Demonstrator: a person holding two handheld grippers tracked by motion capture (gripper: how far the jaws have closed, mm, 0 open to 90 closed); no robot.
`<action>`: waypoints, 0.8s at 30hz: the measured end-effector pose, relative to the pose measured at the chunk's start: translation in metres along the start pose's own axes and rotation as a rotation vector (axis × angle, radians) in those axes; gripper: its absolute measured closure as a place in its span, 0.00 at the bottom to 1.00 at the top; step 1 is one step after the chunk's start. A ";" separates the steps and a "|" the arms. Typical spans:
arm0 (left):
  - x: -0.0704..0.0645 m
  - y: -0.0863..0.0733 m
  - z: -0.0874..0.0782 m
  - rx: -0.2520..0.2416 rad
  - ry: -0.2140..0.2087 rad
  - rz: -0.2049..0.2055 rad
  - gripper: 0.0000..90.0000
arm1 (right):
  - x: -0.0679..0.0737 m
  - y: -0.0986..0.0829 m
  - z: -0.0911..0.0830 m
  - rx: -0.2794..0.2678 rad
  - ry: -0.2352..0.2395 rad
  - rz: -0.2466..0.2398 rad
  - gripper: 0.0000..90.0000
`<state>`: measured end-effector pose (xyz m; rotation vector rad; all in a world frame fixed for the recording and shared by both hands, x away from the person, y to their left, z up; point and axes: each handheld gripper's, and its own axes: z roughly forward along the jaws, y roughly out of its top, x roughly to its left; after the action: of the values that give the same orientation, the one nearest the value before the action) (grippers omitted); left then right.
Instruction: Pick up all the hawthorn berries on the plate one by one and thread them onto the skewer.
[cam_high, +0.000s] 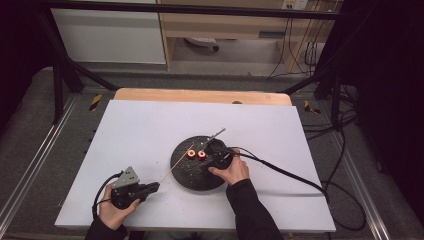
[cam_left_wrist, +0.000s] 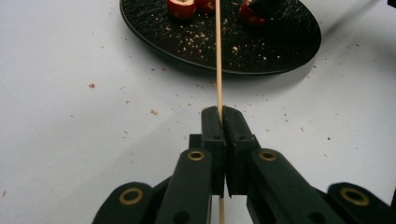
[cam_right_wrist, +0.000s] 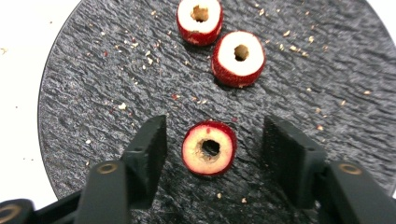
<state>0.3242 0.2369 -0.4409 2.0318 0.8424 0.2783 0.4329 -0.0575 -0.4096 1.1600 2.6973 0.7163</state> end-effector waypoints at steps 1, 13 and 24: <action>0.000 0.000 0.000 0.001 0.000 0.002 0.98 | 0.000 0.000 0.000 0.002 -0.001 0.000 0.52; -0.001 0.000 0.001 0.008 0.000 0.005 0.98 | -0.002 0.002 0.003 0.032 0.030 0.053 0.65; -0.001 0.000 0.001 0.007 0.002 0.008 0.98 | -0.005 0.004 0.003 0.055 0.045 0.086 0.68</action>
<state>0.3237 0.2355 -0.4411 2.0423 0.8376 0.2825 0.4398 -0.0579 -0.4105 1.2949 2.7353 0.6921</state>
